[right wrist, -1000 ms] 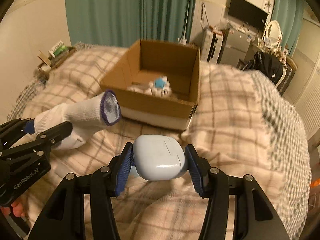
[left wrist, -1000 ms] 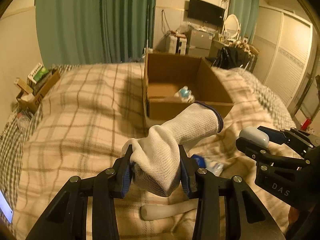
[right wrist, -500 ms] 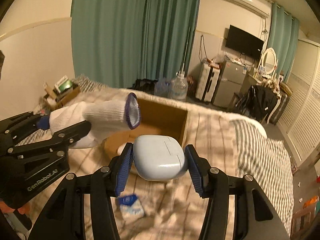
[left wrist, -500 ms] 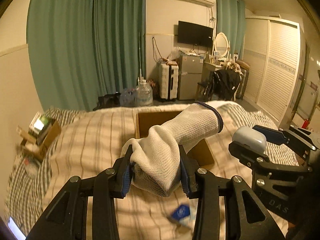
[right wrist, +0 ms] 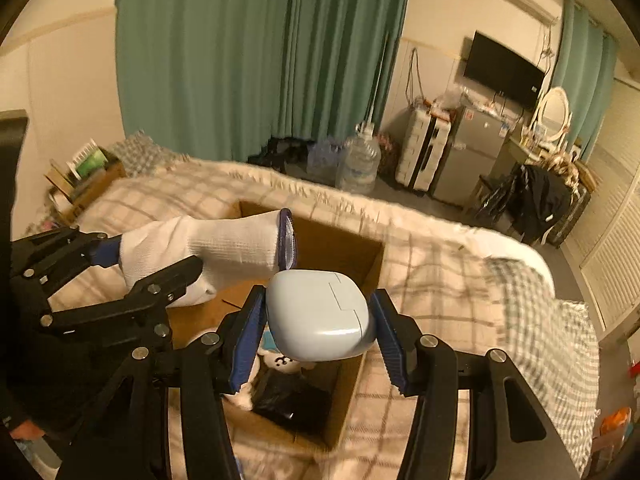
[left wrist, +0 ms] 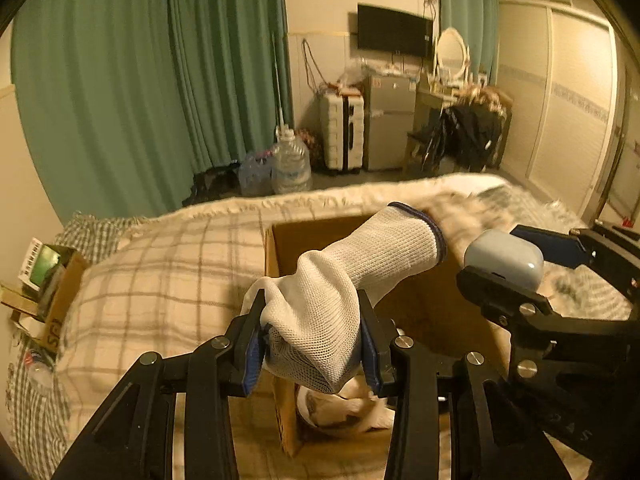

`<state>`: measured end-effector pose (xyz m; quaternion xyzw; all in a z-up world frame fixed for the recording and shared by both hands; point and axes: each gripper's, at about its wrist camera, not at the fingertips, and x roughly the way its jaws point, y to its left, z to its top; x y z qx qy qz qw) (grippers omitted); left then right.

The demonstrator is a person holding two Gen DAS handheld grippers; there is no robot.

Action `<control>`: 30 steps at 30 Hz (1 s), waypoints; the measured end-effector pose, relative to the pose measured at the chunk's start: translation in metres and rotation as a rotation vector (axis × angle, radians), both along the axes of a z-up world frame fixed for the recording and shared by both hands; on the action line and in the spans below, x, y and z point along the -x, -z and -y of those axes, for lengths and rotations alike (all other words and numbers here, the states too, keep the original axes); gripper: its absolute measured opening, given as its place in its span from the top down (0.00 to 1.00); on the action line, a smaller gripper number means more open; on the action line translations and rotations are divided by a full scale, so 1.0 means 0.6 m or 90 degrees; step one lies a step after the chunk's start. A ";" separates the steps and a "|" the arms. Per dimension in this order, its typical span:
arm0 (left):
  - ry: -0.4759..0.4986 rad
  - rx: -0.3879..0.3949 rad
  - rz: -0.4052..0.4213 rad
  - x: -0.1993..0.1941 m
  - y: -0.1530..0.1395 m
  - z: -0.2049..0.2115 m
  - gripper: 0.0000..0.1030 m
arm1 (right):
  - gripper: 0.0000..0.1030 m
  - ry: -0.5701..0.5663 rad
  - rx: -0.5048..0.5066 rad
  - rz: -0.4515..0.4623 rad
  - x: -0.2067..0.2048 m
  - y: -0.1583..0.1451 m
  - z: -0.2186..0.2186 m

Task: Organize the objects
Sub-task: 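Carry the sock and earbud case into the box and open both tools, then withdraw both tools from the box toward the remaining items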

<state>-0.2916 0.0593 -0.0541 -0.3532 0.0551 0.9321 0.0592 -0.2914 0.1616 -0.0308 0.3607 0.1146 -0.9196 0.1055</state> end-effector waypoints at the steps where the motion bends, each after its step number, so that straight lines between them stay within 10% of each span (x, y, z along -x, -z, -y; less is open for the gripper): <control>1: -0.001 0.005 0.003 0.007 0.014 0.001 0.61 | 0.50 -0.002 -0.006 0.011 0.012 0.020 0.000; 12: 0.024 0.029 -0.014 0.028 0.045 -0.012 0.51 | 0.49 0.005 -0.008 0.020 0.048 0.106 -0.020; 21: 0.001 -0.029 -0.038 -0.040 -0.046 0.017 0.15 | 0.29 0.043 0.035 -0.050 -0.036 -0.015 -0.072; 30: 0.003 -0.041 -0.095 -0.189 -0.155 0.024 0.04 | 0.20 0.069 0.054 -0.108 -0.197 -0.162 -0.113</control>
